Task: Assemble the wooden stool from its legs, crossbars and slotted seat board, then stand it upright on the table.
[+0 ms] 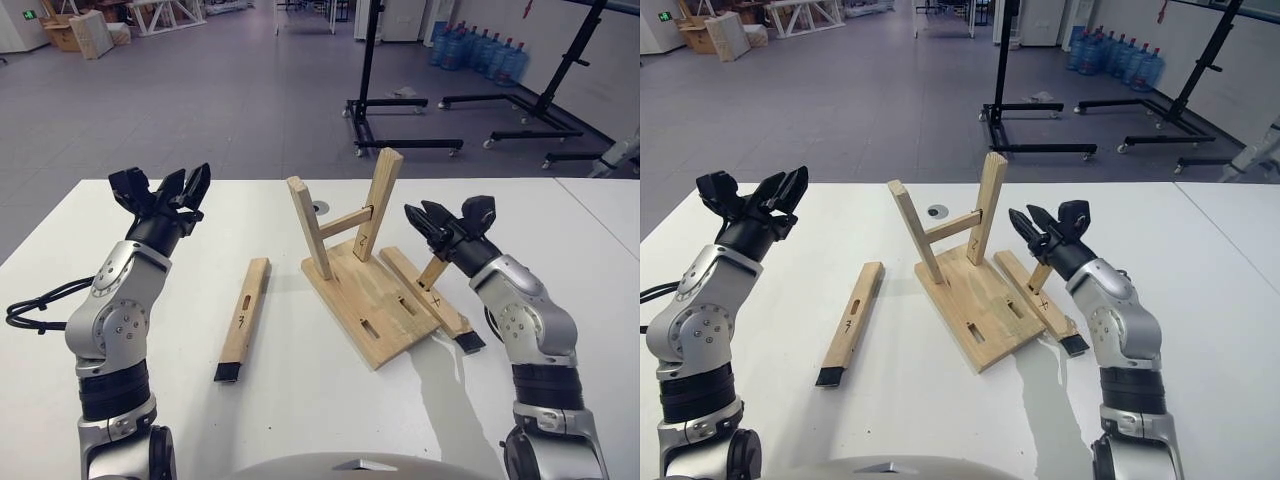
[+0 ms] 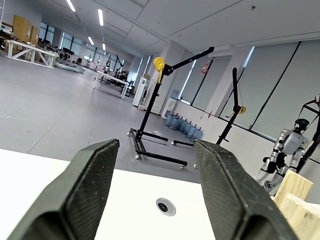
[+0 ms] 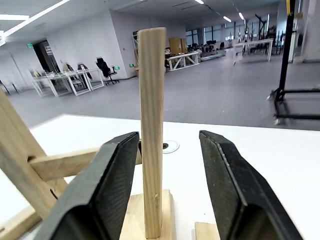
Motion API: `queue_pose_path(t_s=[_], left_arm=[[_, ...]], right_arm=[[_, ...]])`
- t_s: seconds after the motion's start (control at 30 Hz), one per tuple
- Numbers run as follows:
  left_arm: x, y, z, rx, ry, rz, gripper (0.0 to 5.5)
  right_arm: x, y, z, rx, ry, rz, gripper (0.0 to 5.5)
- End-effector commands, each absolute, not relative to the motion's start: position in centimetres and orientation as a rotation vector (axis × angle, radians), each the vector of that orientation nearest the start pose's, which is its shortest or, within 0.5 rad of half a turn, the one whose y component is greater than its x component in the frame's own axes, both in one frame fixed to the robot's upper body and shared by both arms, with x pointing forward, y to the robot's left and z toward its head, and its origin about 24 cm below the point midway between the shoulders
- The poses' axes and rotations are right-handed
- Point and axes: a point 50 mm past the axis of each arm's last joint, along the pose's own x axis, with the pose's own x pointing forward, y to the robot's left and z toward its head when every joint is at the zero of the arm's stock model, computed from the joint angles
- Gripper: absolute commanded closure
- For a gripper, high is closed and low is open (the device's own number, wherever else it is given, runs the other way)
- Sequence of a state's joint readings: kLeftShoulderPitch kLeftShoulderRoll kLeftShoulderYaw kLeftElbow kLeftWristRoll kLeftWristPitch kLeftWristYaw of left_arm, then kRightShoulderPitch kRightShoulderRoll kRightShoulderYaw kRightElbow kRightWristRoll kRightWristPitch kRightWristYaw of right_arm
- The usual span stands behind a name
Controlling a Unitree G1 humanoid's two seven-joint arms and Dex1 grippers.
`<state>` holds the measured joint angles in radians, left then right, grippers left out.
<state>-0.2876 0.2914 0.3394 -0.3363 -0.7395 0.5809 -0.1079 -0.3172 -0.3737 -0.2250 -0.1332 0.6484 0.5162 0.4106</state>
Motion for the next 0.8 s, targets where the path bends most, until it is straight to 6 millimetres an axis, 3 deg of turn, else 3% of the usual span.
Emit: queue_pose_path(t_s=[0.03, 0.13, 0.2, 0.23, 0.27, 0.33, 0.47, 0.6, 0.73, 0.8], left_arm=[[27.7, 21.1, 17.3, -0.375, -0.164, -0.233, 2.77], [27.5, 21.1, 17.2, -0.369, -0.161, -0.232, 2.77], [26.7, 21.3, 17.2, -0.361, -0.151, -0.233, 2.77], [26.0, 21.6, 17.0, -0.357, -0.138, -0.235, 2.77], [25.2, 21.9, 16.9, -0.358, -0.126, -0.243, 2.77], [23.0, 22.3, 16.2, -0.384, -0.091, -0.267, 2.77], [21.1, 21.6, 14.0, -0.343, 0.024, -0.268, 2.77], [21.6, 21.3, 13.0, -0.332, 0.061, -0.222, 2.2], [21.7, 21.4, 12.7, -0.306, 0.074, -0.196, 1.67], [21.8, 21.4, 12.7, -0.321, 0.07, -0.198, 1.63]], right_arm=[[29.1, -20.1, 24.3, 0.283, -0.327, 0.559, 3.3], [27.4, -21.7, 28.4, 0.229, -0.391, 0.586, 3.3], [25.5, -24.3, 29.0, 0.12, -0.334, 0.587, 3.3], [24.1, -26.2, 28.3, 0.064, -0.259, 0.587, 3.3], [22.6, -27.8, 27.2, 0.025, -0.176, 0.597, 3.3], [19.3, -30.7, 23.1, -0.025, 0.067, 0.633, 3.3], [15.4, -32.7, 13.7, 0.065, 0.457, 0.645, 3.3], [17.4, -31.1, 9.9, 0.026, 0.486, 0.558, 2.64], [19.4, -30.1, 9.0, -0.075, 0.478, 0.522, 2.01], [19.6, -29.6, 8.9, -0.09, 0.483, 0.552, 1.97]])
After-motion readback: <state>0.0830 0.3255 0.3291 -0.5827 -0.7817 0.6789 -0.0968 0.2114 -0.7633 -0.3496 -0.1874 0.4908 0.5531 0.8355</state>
